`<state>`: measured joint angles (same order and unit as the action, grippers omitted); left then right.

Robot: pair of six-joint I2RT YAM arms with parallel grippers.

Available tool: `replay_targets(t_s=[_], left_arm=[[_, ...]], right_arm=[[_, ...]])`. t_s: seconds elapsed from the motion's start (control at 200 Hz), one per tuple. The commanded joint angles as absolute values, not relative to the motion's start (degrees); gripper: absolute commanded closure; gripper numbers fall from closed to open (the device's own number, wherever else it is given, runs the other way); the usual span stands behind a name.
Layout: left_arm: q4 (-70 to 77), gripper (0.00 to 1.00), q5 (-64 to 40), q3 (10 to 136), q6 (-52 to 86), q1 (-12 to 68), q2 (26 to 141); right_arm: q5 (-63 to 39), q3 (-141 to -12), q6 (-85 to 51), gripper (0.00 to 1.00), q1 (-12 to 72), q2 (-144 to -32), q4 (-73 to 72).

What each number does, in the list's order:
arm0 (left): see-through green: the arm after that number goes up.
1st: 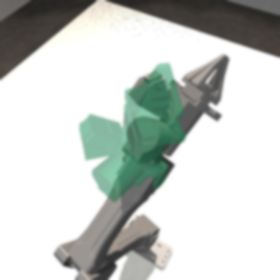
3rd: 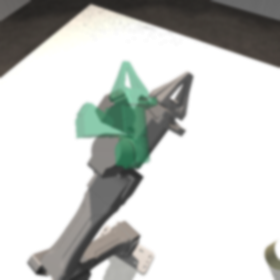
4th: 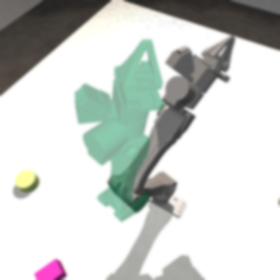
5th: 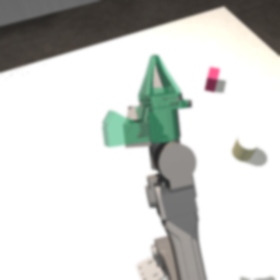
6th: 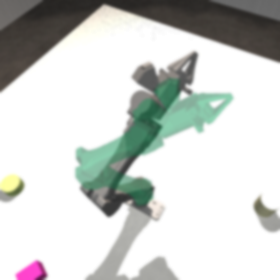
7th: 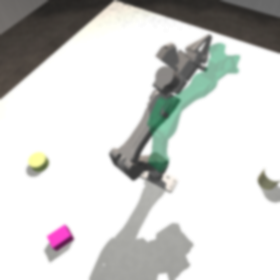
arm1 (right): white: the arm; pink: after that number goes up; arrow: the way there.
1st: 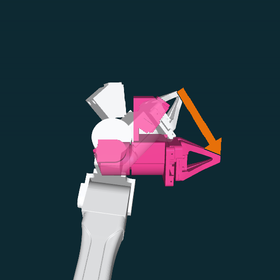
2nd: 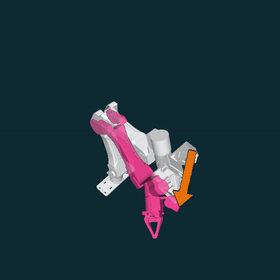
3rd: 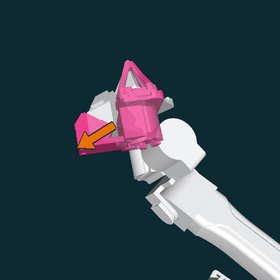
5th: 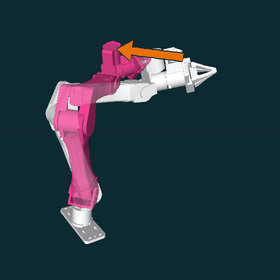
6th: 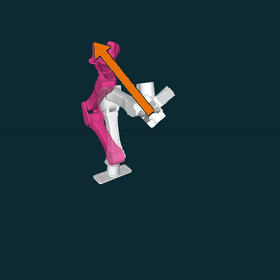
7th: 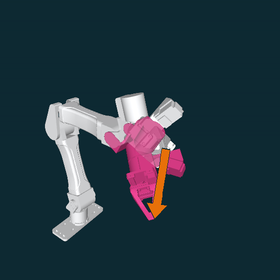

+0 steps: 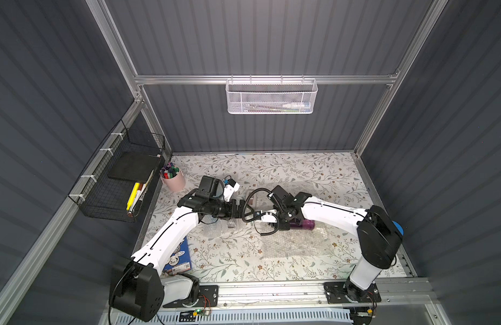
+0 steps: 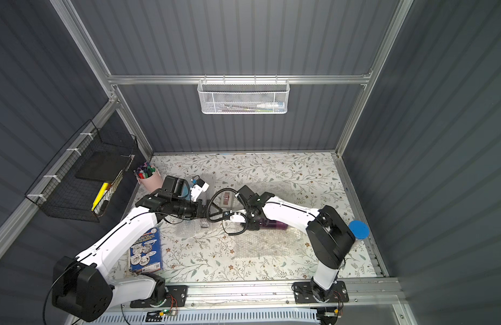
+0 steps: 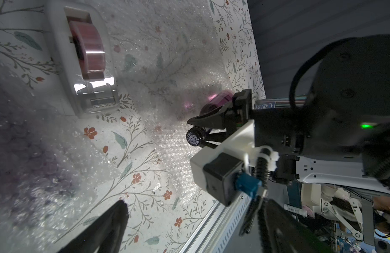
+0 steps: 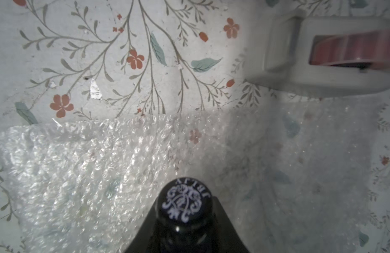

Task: Wrap wine bottles in bubble wrap
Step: Place the wine bottle on the bubble wrap.

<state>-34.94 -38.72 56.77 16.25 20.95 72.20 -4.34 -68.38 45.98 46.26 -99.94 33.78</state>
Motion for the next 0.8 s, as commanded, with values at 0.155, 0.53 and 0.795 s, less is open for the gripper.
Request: replay_targets(t_s=[0.155,0.53,0.795], left_arm=[[-37.5,0.01,-38.1,57.1,14.2,21.0,71.1],[-39.0,0.01,-38.8,57.5,13.5,21.0,71.4],[-36.8,0.00,-42.6,54.9,15.1,21.0,72.2]], right_arm=[[-5.2,-70.4,51.2,0.74,47.0,-104.2,36.1],[-3.9,-67.6,46.8,0.32,46.1,-96.0,33.2],[-4.4,-53.4,43.5,0.27,45.0,-74.2,41.3]])
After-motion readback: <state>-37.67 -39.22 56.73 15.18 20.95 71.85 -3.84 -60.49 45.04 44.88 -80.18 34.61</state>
